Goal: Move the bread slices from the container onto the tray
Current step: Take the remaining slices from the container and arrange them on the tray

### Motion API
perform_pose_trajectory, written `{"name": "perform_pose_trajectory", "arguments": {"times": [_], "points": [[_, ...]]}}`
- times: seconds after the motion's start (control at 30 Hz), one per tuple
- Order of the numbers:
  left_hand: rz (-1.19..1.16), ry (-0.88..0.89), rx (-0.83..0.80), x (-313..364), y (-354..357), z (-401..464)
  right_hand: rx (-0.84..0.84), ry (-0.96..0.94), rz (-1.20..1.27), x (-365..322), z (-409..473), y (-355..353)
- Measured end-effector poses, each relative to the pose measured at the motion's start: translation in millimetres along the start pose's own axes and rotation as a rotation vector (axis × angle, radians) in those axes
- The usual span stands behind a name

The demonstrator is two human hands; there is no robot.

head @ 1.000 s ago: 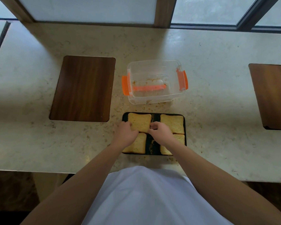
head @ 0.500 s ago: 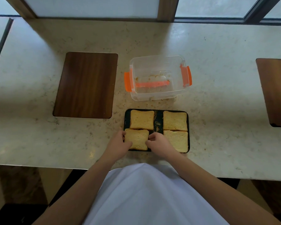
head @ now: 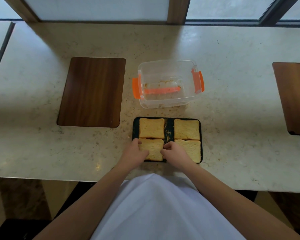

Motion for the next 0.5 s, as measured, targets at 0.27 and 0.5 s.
{"name": "perform_pose_trajectory", "arguments": {"times": [0.27,0.5], "points": [[0.008,0.076,0.076,16,-13,7,0.108,0.000,0.147,-16,8,-23],[-0.049,0.082,0.044,25,-16,27,-0.065,0.136,0.314,-26,20,-28]]}}
Point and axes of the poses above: each hand's wrist, its own z-axis towards the middle knuckle, its own y-axis out of the palm, x = y × z, the point moved 8 cm from there along z, towards the middle knuckle, and after that the axes turned 6 degrees about y, right-handed, at the moved point
